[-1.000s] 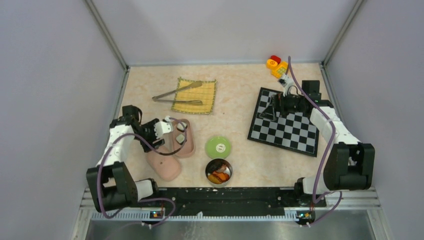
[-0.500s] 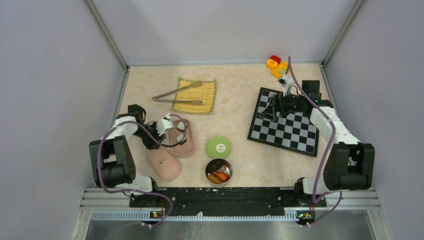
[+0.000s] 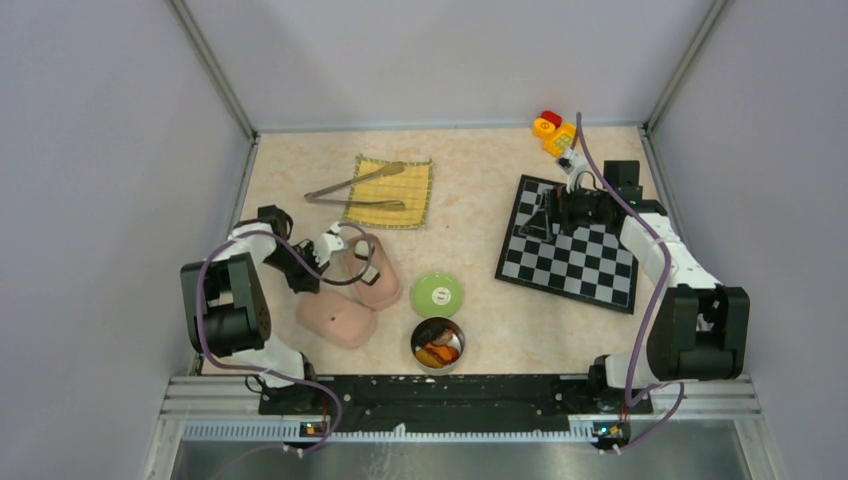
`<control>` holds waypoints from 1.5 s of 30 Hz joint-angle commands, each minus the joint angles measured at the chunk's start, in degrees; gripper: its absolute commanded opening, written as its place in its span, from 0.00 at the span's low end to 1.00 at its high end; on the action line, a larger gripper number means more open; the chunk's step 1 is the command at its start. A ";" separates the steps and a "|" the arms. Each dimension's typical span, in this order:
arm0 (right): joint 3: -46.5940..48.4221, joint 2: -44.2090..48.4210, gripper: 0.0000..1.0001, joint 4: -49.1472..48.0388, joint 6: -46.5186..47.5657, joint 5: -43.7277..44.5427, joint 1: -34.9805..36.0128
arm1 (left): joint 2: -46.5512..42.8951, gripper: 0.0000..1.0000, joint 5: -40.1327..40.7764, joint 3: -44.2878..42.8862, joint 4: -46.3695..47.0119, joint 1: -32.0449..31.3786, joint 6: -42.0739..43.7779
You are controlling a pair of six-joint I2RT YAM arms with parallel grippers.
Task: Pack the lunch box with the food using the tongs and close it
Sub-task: Pick up the box lid from the center of the board.
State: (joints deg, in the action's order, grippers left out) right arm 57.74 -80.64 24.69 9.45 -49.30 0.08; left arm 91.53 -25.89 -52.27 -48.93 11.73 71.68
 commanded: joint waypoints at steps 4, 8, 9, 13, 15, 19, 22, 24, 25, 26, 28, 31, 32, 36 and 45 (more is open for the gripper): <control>-1.64 2.52 0.97 -5.52 -1.89 -3.10 0.28 | -5.04 0.00 -1.47 -0.82 -3.28 0.31 3.82; -2.03 3.03 0.96 -6.92 -3.30 -2.90 3.69 | -12.01 0.00 -2.96 -0.73 -6.67 0.37 6.42; -1.94 2.97 0.96 -7.02 -3.49 -2.41 4.89 | -13.39 0.00 -3.52 -0.80 -7.26 0.32 6.79; -1.31 2.99 0.96 -7.46 -3.72 -0.22 9.58 | -17.18 0.00 -7.63 -2.23 -9.75 0.27 6.65; -0.93 2.95 0.96 -8.45 -4.92 -0.44 10.95 | -18.41 0.00 -9.71 -2.96 -10.41 0.21 6.25; -0.92 2.66 0.96 -13.27 -9.95 -4.29 11.73 | -20.15 0.00 -12.72 -4.99 -11.52 -0.05 5.84; -0.41 1.27 0.96 -19.41 -15.49 -6.39 14.71 | -21.12 0.00 -13.49 -5.85 -11.93 -0.57 5.67; 0.75 -0.84 0.96 -23.18 -18.68 -7.02 18.42 | -21.71 0.00 -13.47 -5.53 -11.97 -1.22 5.74; 1.31 -2.45 0.96 -26.42 -21.02 -7.54 20.23 | -21.95 0.00 -13.41 -5.24 -11.86 -1.53 5.75; 1.67 -4.13 0.96 -29.98 -24.09 -8.11 22.00 | -22.25 0.00 -13.31 -5.00 -11.71 -1.67 5.80; 2.08 -7.76 0.96 -38.03 -29.82 -10.01 25.06 | -23.00 0.00 -13.24 -4.57 -11.29 -1.79 5.88; 4.25 -13.20 0.96 -45.43 -34.89 -10.33 29.57 | -24.56 0.00 -13.67 -4.10 -10.91 -1.92 6.26; 5.77 -15.02 0.96 -46.20 -35.07 -10.10 31.53 | -25.14 0.00 -13.97 -3.99 -10.81 -2.01 6.35; 8.95 -21.17 0.94 -51.13 -36.39 -8.99 36.85 | -26.42 0.00 -14.69 -3.90 -11.03 -2.47 6.71; 10.91 -34.61 0.84 -79.23 -55.72 -8.07 43.29 | -27.10 0.00 -15.57 -3.70 -11.50 -2.85 7.47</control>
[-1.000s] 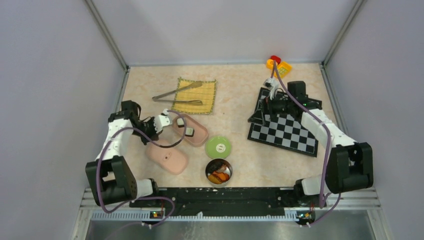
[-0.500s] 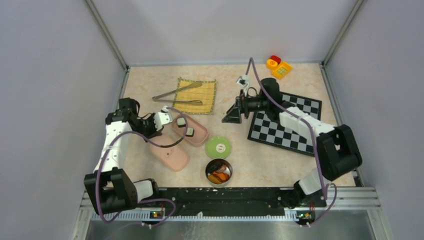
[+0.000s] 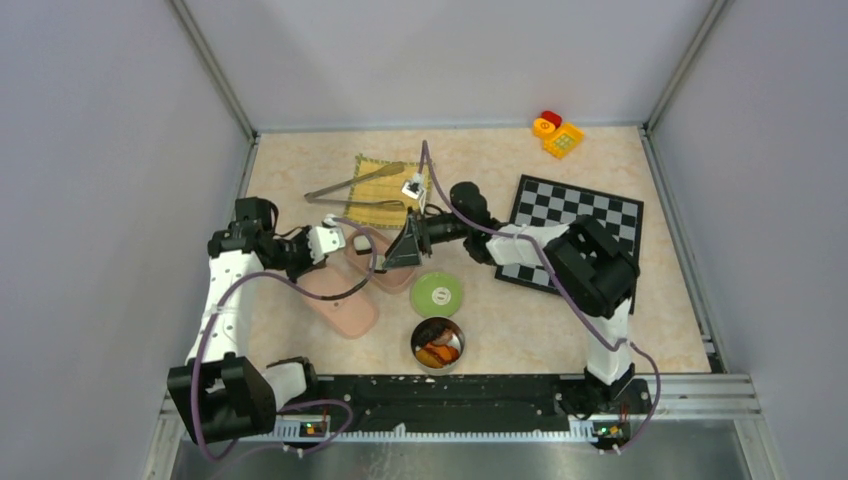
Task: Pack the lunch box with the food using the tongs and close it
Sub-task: Pick up the box lid from the center of the board.
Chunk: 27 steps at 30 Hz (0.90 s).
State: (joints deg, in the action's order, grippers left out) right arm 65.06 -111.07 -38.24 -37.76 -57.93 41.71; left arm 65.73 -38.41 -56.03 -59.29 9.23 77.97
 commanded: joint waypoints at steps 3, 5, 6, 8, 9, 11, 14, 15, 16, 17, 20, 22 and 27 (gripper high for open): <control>5.74 -6.64 0.82 -16.17 -6.59 2.12 3.05 | -1.44 0.00 -3.32 0.01 -1.49 -0.58 1.27; 7.52 -8.07 0.80 -15.57 -5.60 2.62 4.42 | -1.61 0.00 -3.40 0.09 -1.73 -0.62 1.42; 8.40 -8.92 0.80 -15.51 -5.50 2.72 5.01 | -1.70 0.00 -3.44 0.15 -1.73 -0.67 1.47; 10.06 -10.98 0.79 -15.55 -5.60 2.74 5.92 | -1.88 0.00 -3.48 0.16 -1.74 -0.79 1.56; 10.69 -11.94 0.78 -15.59 -5.62 2.78 6.12 | -1.92 0.00 -3.57 0.15 -1.83 -0.81 1.71; 11.56 -13.91 0.76 -16.20 -6.27 2.46 6.42 | -2.08 0.00 -3.70 0.26 -1.89 -0.85 1.79; 12.87 -16.63 0.73 -17.01 -6.94 2.04 6.90 | -2.27 0.00 -4.04 0.35 -1.93 -0.88 2.09; 13.53 -17.36 0.73 -16.96 -6.94 1.99 7.14 | -2.30 0.00 -4.26 0.39 -1.89 -0.91 2.09; 14.34 -18.07 0.72 -16.79 -7.04 1.78 7.35 | -2.28 0.00 -4.42 0.39 -1.91 -0.96 2.12; 15.05 -18.64 0.72 -16.76 -7.30 1.58 7.62 | -2.30 0.00 -4.49 0.32 -1.95 -0.97 2.10; 16.59 -20.09 0.71 -16.71 -8.04 1.42 8.31 | -2.18 0.00 -4.56 0.15 -2.08 -0.99 2.18; 16.88 -20.94 0.71 -16.98 -8.72 1.59 8.68 | -2.27 0.00 -4.72 0.12 -2.15 -1.03 2.26; 17.67 -22.79 0.67 -20.11 -11.48 0.46 9.91 | -2.28 0.00 -4.90 0.52 -1.76 -1.06 2.01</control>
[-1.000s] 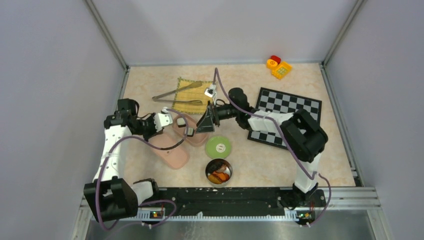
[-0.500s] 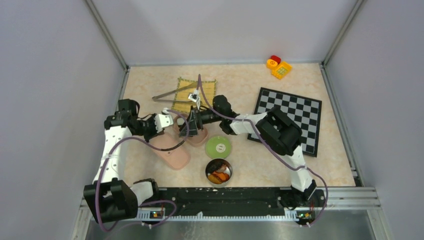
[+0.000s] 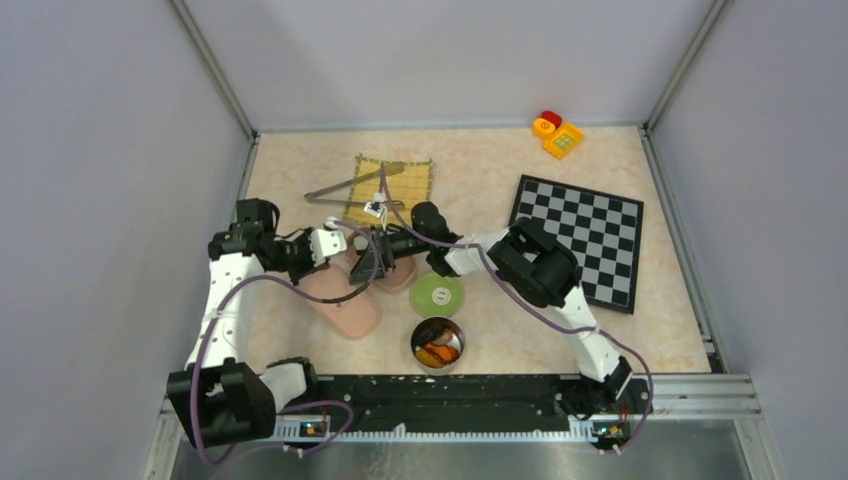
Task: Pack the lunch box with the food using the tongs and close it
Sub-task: Pick up the box lid from the center of the board.
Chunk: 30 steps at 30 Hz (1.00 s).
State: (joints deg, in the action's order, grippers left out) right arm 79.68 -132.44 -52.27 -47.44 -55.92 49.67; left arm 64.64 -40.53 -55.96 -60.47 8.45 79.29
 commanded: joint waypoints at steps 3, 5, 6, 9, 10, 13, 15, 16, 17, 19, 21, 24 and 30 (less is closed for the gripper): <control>3.87 -2.51 0.65 -8.08 -3.66 -1.98 2.77 | -1.10 0.00 -2.95 0.45 -0.44 -0.35 0.54; 4.54 -3.26 0.64 -8.70 -4.30 -2.00 3.12 | -0.97 0.00 -3.18 0.39 -0.22 -0.36 0.08; 4.62 -3.58 0.63 -9.38 -5.01 -1.87 3.23 | -0.88 0.00 -3.29 0.37 -0.13 -0.36 -0.14; 4.52 -3.98 0.56 -10.81 -6.37 -1.62 3.39 | -0.79 0.00 -3.39 0.54 -0.48 -0.36 -0.25; 4.52 -3.85 0.52 -10.68 -6.05 -1.49 3.35 | -0.87 0.00 -3.41 0.71 -0.45 -0.34 -0.34; 5.21 -3.40 0.34 -9.11 -5.89 -1.35 3.25 | -1.17 0.00 -3.63 0.58 -0.47 -0.35 -1.00; 6.13 -2.95 0.18 -8.03 -6.27 -1.48 2.99 | -1.22 0.00 -4.57 -0.54 -0.93 -0.35 -3.26; 6.37 -2.61 0.12 -7.99 -7.02 -1.60 2.79 | -1.17 0.00 -5.20 -1.65 -1.73 -0.36 -4.62; 6.51 -1.75 0.08 -8.03 -7.64 -1.79 2.58 | -1.00 0.00 -5.90 -3.17 -2.44 -0.36 -6.30; 6.22 0.31 0.02 -7.21 -7.70 -1.82 1.91 | -0.64 0.00 -5.68 -7.02 -2.68 -0.36 -12.28; 5.30 2.80 0.00 -6.93 -8.01 -1.75 1.26 | -0.03 0.17 -5.55 -11.94 -3.72 -0.36 -17.25; 4.02 7.00 0.00 -6.68 -8.73 -1.95 0.01 | 1.27 0.66 -8.47 -20.03 -7.65 -0.36 -22.95; 1.17 16.33 0.00 -3.35 -5.64 -4.52 -3.77 | 1.11 0.86 -13.45 -30.42 -4.93 -0.36 -41.66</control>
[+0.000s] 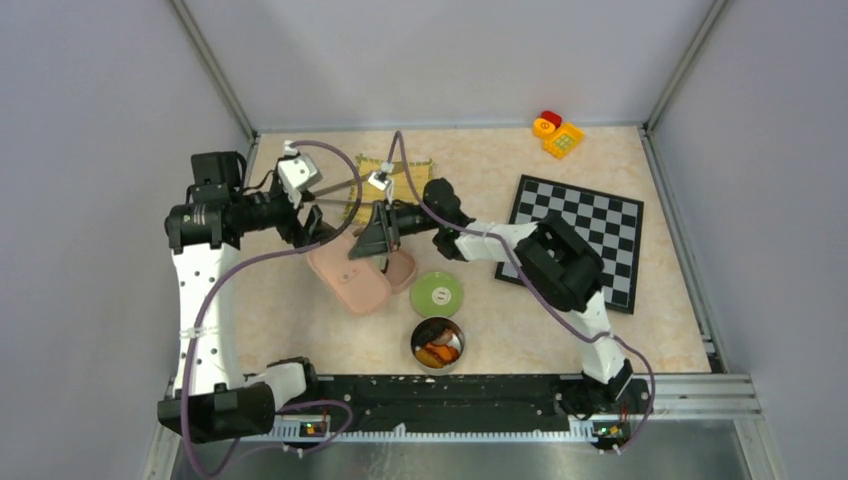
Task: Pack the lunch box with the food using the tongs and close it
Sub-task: Pick up the box lid from the center of the board, then adjust the box lid.
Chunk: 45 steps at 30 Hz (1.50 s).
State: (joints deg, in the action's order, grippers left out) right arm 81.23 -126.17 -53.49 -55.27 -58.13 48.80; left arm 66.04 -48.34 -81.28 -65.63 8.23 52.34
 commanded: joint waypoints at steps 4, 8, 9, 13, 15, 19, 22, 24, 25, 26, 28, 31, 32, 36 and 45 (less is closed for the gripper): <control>-3.20 14.89 0.00 -6.64 -0.46 -6.59 -6.25 | 1.25 0.86 -10.63 -8.00 -1.03 -0.14 -20.54; -7.65 19.70 0.00 -11.72 -2.71 -11.07 -9.36 | 2.09 0.83 -18.26 -8.43 -1.01 -0.14 -25.44; -8.77 20.72 0.00 -13.38 -3.05 -12.56 -10.08 | 2.19 0.81 -20.36 -8.39 -0.56 -0.14 -26.98; -13.51 24.44 0.00 -17.22 -3.02 -15.95 -12.55 | 2.30 0.71 -29.23 -5.03 3.07 -0.22 -34.42; -15.17 25.57 0.00 -17.85 -2.67 -16.55 -13.46 | 1.65 0.68 -32.34 -2.08 6.47 -0.42 -39.07; -17.35 27.06 0.00 -20.19 -2.97 -16.84 -13.55 | -1.44 0.66 -34.02 4.23 15.45 -2.93 -49.41; -17.49 27.48 0.00 -23.78 -4.79 -17.33 -13.46 | -3.62 0.65 -32.54 9.11 21.22 -5.96 -54.59; -17.26 28.39 0.00 -23.64 -4.43 -17.25 -13.69 | -4.63 0.65 -32.36 10.38 22.78 -7.11 -54.05; -16.96 29.57 0.00 -19.31 -1.89 -16.97 -14.05 | -5.03 0.66 -31.76 10.40 23.34 -7.24 -54.24; -16.43 31.29 0.00 -11.82 3.76 -16.41 -14.57 | -5.12 0.68 -30.88 9.89 23.65 -7.16 -54.30; -12.78 35.88 0.00 18.05 26.34 -13.34 -15.60 | -4.69 0.69 -28.68 8.06 22.96 -7.18 -53.58; -2.07 39.72 0.00 64.91 68.91 -0.47 -15.23 | -4.29 0.71 -25.10 6.09 24.77 -7.09 -54.67; -0.75 40.36 0.00 69.95 72.37 2.51 -15.57 | -4.41 0.72 -23.98 5.94 26.37 -7.09 -55.89; 1.37 44.74 0.00 80.71 86.46 15.89 -16.10 | -4.42 0.78 -18.96 3.76 31.61 -7.08 -58.76; 2.48 54.02 0.00 92.45 105.63 40.63 -15.47 | 0.54 0.84 -14.31 -0.94 36.59 -7.17 -57.34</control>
State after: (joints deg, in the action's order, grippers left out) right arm 81.80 -77.80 31.97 36.21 -29.54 33.12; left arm 64.82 -65.08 -80.64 -34.37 1.13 -4.60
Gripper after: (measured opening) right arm 0.131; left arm 0.837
